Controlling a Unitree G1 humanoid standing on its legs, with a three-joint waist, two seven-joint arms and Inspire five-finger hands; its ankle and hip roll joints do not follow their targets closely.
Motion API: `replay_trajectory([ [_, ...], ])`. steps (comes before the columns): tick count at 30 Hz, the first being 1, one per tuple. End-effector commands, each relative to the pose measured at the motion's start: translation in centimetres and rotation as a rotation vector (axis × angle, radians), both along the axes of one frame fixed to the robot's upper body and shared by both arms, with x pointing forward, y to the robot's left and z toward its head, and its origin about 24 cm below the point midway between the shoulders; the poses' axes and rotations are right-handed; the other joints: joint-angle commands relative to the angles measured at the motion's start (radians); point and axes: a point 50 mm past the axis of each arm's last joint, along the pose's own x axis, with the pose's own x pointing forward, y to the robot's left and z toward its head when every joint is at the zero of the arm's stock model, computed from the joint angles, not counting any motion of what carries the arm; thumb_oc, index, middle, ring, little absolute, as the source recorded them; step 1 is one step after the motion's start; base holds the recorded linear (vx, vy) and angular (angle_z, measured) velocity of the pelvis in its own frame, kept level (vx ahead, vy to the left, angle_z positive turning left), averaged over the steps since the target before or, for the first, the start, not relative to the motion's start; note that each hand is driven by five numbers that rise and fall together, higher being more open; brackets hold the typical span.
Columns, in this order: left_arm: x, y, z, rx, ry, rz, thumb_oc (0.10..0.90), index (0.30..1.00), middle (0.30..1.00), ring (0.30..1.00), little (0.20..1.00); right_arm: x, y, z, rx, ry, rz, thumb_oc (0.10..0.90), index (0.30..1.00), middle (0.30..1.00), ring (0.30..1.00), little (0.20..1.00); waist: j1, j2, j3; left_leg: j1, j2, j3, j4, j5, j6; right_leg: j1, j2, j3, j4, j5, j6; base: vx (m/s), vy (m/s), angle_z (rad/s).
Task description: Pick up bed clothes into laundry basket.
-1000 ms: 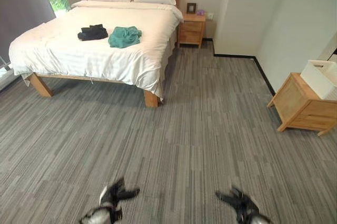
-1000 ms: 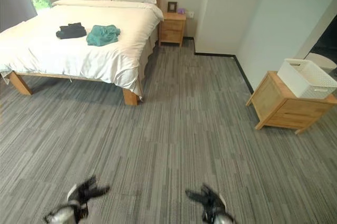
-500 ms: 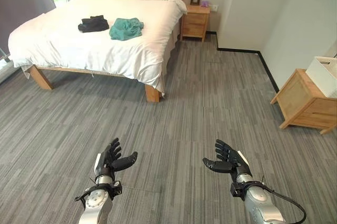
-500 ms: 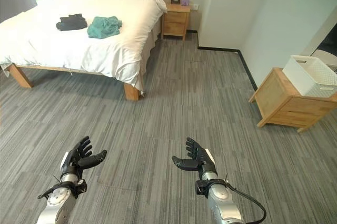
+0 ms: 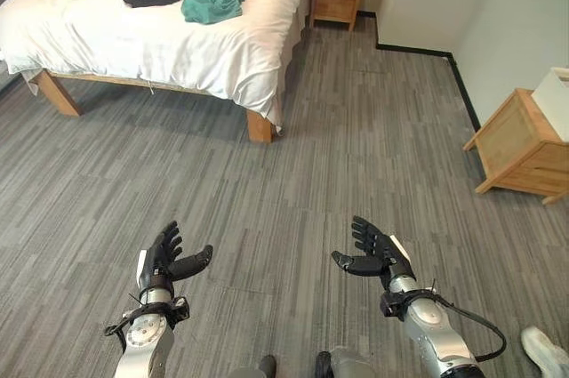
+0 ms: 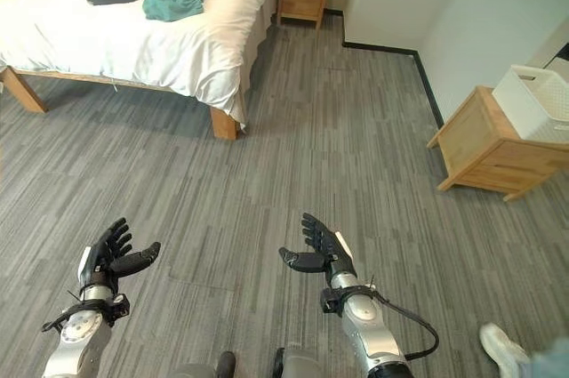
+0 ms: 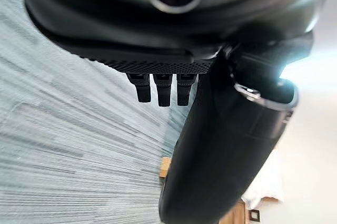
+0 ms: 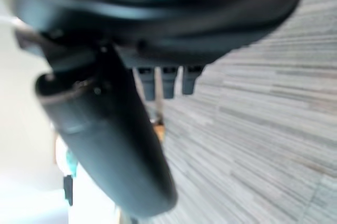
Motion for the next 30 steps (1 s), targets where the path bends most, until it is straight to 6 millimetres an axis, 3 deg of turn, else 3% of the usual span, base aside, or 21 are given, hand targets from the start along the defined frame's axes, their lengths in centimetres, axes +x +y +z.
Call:
replay_trajectory([
  [1,2.0,1.0,6.0,0.111,-0.274,-0.045,0.8,0.9,0.9,0.9,0.9,1.8,0.2,4.6,0.025,-0.253,0.003,0.8,0.9,0.9,0.9,0.9,-0.059,-0.031,-0.087,0.166,0.086,-0.195,-0.031,-0.07,-0.048,0.022,0.003,-0.061,-0.363,0.132,0.031,0.64,-0.202,0.15],
  [3,2.3,1.1,6.2,0.114,-0.279,-0.047,0.8,0.9,0.9,0.9,0.9,1.5,-0.3,4.4,0.017,-0.24,-0.006,0.8,0.9,0.9,0.9,0.9,-0.097,-0.028,-0.092,0.221,0.14,-0.216,-0.056,-0.07,-0.083,0.018,0.029,-0.066,-0.524,0.173,0.05,0.72,-0.228,0.34],
  [4,2.8,1.1,6.8,0.15,-0.296,-0.067,0.8,0.9,0.9,0.9,0.9,1.0,-1.1,4.4,-0.009,-0.238,-0.02,0.8,0.9,0.9,0.9,0.9,-0.129,-0.027,-0.106,0.262,0.191,-0.231,-0.026,-0.052,-0.11,-0.002,0.03,-0.042,-0.531,0.211,0.07,0.79,-0.25,0.51],
  [5,2.9,0.8,6.7,0.158,-0.283,-0.087,0.8,0.9,0.9,0.9,0.9,0.4,-1.4,4.3,-0.014,-0.228,-0.016,0.8,0.9,0.9,0.9,0.9,-0.129,-0.028,-0.121,0.259,0.207,-0.233,0.003,-0.017,-0.131,0.015,0.033,-0.052,-0.495,0.186,0.055,0.78,-0.251,0.65],
  [7,2.5,0.4,6.2,0.135,-0.273,-0.095,0.8,0.9,0.9,0.9,0.9,-0.2,-1.6,3.8,0.004,-0.21,-0.019,0.8,0.9,0.9,0.9,0.9,-0.141,-0.024,-0.15,0.22,0.246,-0.202,0.139,0.183,-0.18,0.064,0.055,-0.063,-0.475,0.169,0.018,0.57,-0.168,0.64],
  [8,2.8,0.1,5.9,0.087,-0.274,-0.084,0.8,0.9,0.9,0.9,0.9,-0.2,-1.7,3.4,0.034,-0.199,-0.051,0.8,0.9,0.9,0.9,0.9,-0.14,-0.038,-0.158,0.141,0.257,-0.167,0.289,0.289,-0.179,0.112,0.069,-0.064,-0.478,0.146,-0.013,0.58,-0.269,0.4],
  [9,2.9,-0.1,5.9,0.065,-0.275,-0.092,0.8,0.9,0.9,0.9,0.9,-0.2,-1.9,3.2,0.052,-0.19,-0.069,0.8,0.9,0.9,0.9,0.9,-0.135,-0.062,-0.15,0.052,0.251,-0.131,0.42,0.337,-0.153,0.157,0.072,-0.062,-0.494,0.133,-0.042,0.51,-0.382,0.24],
  [11,3.0,0.1,5.9,0.058,-0.275,-0.081,0.8,0.9,0.9,0.9,0.9,-0.4,-2.1,3.7,0.066,-0.214,-0.074,0.8,0.9,0.9,0.9,0.9,-0.099,-0.103,-0.1,-0.116,0.203,-0.11,0.645,0.29,-0.093,0.225,0.089,-0.02,-0.511,0.106,-0.094,0.53,-0.408,-0.26],
  [12,3.2,-0.3,6.4,0.045,-0.3,-0.086,0.8,0.9,0.9,0.9,0.9,0.0,-2.7,4.1,0.041,-0.221,-0.079,0.8,0.9,0.9,0.9,0.9,-0.051,-0.118,-0.073,-0.281,0.152,-0.057,0.671,0.2,-0.086,0.307,0.089,-0.002,-0.538,0.078,-0.096,0.48,-0.252,-0.52],
  [14,3.2,-0.6,6.4,0.03,-0.308,-0.089,0.8,0.9,0.9,0.9,0.9,0.3,-2.7,4.3,0.047,-0.226,-0.077,0.8,0.9,0.9,0.9,0.9,-0.027,-0.118,-0.067,-0.328,0.133,-0.043,0.646,0.188,-0.09,0.336,0.086,0.003,-0.545,0.066,-0.094,0.53,-0.043,-0.34],
  [15,3.1,-1.0,6.4,0.017,-0.314,-0.102,0.8,0.9,0.9,0.9,0.9,0.7,-2.4,4.9,0.065,-0.251,-0.063,0.8,0.9,0.9,0.9,0.9,0.002,-0.098,-0.073,-0.353,0.103,0.028,0.415,0.158,-0.1,0.398,0.103,0.003,-0.57,0.031,-0.088,0.57,0.043,-0.3],
  [16,3.1,-1.0,6.4,0.017,-0.314,-0.102,0.8,0.9,0.9,0.9,0.9,0.7,-2.4,4.9,0.065,-0.251,-0.063,0.8,0.9,0.9,0.9,0.9,0.004,-0.102,-0.073,-0.348,0.1,0.032,0.403,0.166,-0.099,0.398,0.099,0.005,-0.572,0.034,-0.087,0.64,0.071,-0.34],
  [18,3.0,-1.5,6.4,0.042,-0.312,-0.14,0.8,0.9,0.9,0.9,0.9,0.8,-2.0,5.3,0.062,-0.273,-0.038,0.8,0.9,0.9,0.9,0.9,0.038,-0.078,-0.096,-0.332,0.058,0.111,0.089,0.209,-0.092,0.459,0.132,0.001,-0.596,0.001,-0.073,0.61,0.085,-0.12],
  [21,2.8,-2.2,6.7,0.036,-0.323,-0.169,0.8,0.9,0.9,0.9,0.9,1.3,-0.8,5.5,0.076,-0.284,-0.005,0.8,0.9,0.9,0.9,0.9,0.085,-0.061,-0.129,-0.307,0.015,0.15,-0.041,0.28,-0.096,0.539,0.153,-0.005,-0.596,-0.04,-0.062,0.6,0.096,-0.2],
  [22,2.6,-1.9,6.9,0.048,-0.329,-0.176,0.8,0.9,0.9,0.9,0.9,1.7,-0.1,5.7,0.103,-0.291,0.019,0.8,0.9,0.9,0.9,0.9,0.099,-0.078,-0.141,-0.278,0.007,0.146,-0.002,0.216,-0.064,0.551,0.127,-0.015,-0.553,-0.07,-0.046,0.54,0.163,-0.32],
  [23,2.5,-2.1,7.0,0.061,-0.331,-0.188,0.8,0.9,0.9,0.9,0.9,1.9,1.1,5.3,0.119,-0.28,0.064,0.8,0.9,0.9,0.9,0.9,0.11,-0.092,-0.147,-0.248,-0.015,0.12,0.016,0.185,-0.031,0.528,0.092,-0.032,-0.438,-0.018,-0.012,0.36,0.127,-0.48],
  [24,2.5,-2.0,7.0,0.061,-0.332,-0.188,0.8,0.9,0.9,0.9,0.9,1.9,1.1,5.3,0.119,-0.28,0.065,0.8,0.9,0.9,0.9,0.9,0.111,-0.091,-0.15,-0.252,-0.013,0.121,0.015,0.188,-0.031,0.523,0.094,-0.031,-0.438,-0.016,-0.012,0.31,0.172,-0.43],
  [25,2.5,-2.0,7.0,0.071,-0.324,-0.196,0.8,0.9,0.9,0.9,0.9,1.8,1.8,5.2,0.113,-0.274,0.094,0.8,0.9,0.9,0.9,0.9,0.117,-0.1,-0.148,-0.215,-0.027,0.11,0.011,0.175,-0.008,0.486,0.057,-0.037,-0.253,0.096,0.046,0.24,0.171,-0.35],
  [26,2.7,-2.0,7.2,0.08,-0.325,-0.199,0.8,0.9,0.9,0.9,0.9,1.9,1.9,5.3,0.097,-0.275,0.103,0.8,0.9,0.9,0.9,0.9,0.11,-0.093,-0.139,-0.179,-0.025,0.097,-0.007,0.168,0.003,0.416,0.047,-0.033,-0.117,0.192,0.073,0.51,0.249,-0.15],
  [27,3.2,-2.2,8.0,0.116,-0.347,-0.209,0.8,0.9,0.9,0.9,0.9,2.1,2.3,5.6,0.123,-0.287,0.098,0.8,0.9,0.9,0.9,0.9,0.065,-0.042,-0.11,-0.108,0.013,0.035,-0.041,0.165,0.011,0.273,0.105,0.016,0.068,0.223,0.064,0.48,0.182,0.04],
  [30,3.7,-3.5,8.9,0.136,-0.371,-0.299,0.8,0.9,0.9,0.9,0.9,1.8,2.4,6.5,0.119,-0.316,0.122,0.8,0.9,0.9,0.9,0.9,0.014,-0.033,-0.112,-0.042,0.005,-0.082,-0.077,0.16,0.009,0.192,0.071,0.005,-0.016,0.137,0.01,0.45,-0.023,1.19],
])
